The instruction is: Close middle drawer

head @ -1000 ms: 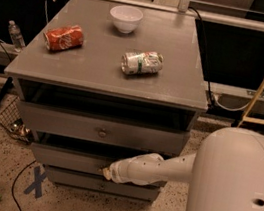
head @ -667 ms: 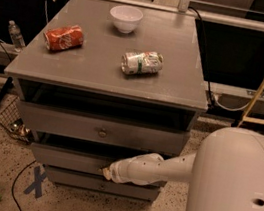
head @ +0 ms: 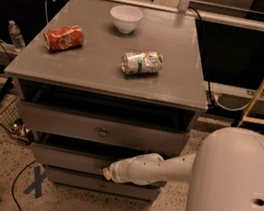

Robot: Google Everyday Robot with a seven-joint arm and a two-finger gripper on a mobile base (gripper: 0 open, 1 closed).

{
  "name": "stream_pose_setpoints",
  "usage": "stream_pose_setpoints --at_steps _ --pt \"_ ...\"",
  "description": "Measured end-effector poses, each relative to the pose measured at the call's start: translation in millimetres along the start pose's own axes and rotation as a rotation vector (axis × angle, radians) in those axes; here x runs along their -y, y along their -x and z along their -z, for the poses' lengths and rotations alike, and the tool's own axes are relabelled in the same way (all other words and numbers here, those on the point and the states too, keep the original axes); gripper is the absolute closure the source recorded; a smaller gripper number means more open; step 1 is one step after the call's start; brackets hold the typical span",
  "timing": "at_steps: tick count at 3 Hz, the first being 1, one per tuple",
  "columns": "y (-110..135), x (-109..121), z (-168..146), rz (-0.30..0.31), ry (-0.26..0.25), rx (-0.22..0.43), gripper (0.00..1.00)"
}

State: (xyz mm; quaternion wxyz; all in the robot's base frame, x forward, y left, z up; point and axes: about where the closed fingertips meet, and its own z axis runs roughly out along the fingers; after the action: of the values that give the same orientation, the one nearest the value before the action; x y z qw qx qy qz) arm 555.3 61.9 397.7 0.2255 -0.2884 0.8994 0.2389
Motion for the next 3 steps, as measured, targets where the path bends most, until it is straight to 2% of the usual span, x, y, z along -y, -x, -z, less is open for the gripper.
stream_pose_setpoints --at_steps 1,2,3 --pt "0.0 0.0 0.0 0.000 0.000 0.000 0.55" --pt "0.0 -0.1 -0.1 0.000 0.000 0.000 0.49" --pt "-0.2 -1.3 -1.1 0.001 0.002 -0.001 0.72"
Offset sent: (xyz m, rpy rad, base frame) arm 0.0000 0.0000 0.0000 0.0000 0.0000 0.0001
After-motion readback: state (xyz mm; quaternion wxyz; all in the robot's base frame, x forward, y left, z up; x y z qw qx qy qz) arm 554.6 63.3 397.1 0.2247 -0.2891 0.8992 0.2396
